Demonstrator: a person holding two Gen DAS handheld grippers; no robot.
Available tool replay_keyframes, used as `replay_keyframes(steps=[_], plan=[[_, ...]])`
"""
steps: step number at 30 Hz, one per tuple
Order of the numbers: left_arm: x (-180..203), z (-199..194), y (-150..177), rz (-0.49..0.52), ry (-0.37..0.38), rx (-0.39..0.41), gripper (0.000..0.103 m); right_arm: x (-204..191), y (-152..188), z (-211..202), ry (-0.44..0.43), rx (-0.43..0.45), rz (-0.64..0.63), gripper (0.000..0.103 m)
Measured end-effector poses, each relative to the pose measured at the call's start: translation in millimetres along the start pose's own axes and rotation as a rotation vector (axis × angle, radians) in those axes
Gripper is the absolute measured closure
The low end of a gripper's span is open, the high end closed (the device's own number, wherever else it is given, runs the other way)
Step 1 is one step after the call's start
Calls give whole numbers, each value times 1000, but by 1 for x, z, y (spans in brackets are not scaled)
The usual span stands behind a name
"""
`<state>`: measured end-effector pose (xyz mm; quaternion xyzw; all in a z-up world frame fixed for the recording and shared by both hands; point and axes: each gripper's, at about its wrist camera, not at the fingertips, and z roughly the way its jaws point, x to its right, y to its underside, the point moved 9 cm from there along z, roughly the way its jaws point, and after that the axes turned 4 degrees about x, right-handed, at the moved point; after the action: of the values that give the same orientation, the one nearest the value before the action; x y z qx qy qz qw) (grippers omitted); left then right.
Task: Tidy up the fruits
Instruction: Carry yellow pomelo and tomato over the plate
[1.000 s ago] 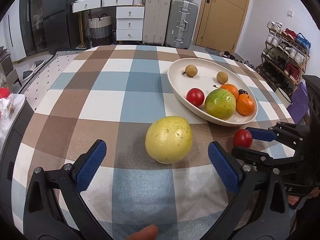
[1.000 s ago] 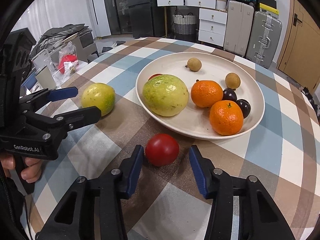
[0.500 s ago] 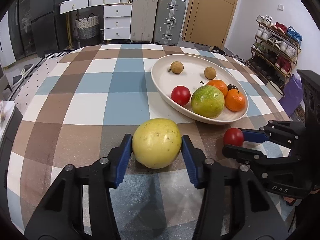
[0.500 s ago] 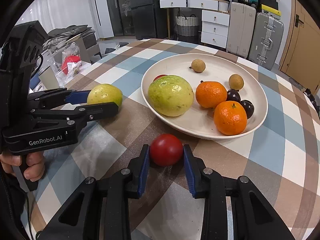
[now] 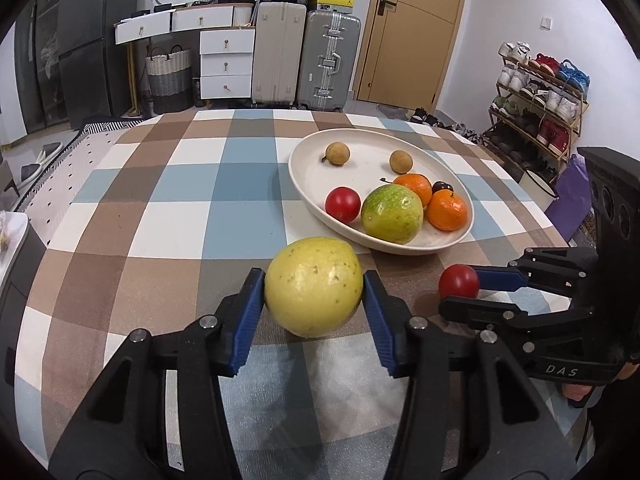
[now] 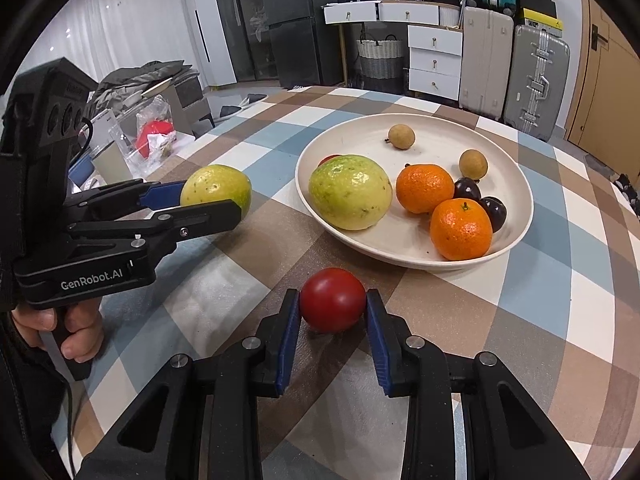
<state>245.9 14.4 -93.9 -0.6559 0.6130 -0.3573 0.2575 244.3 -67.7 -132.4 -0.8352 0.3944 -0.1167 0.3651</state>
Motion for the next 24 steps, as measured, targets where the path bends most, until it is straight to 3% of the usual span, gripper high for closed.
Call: replay_keyframes(steps=[12, 24], plan=[[4, -19, -8, 2, -4, 70, 56, 3, -16, -36, -42, 122, 36, 70], [20, -28, -35, 21, 17, 120, 56, 29, -45, -56, -38, 196, 112, 70]])
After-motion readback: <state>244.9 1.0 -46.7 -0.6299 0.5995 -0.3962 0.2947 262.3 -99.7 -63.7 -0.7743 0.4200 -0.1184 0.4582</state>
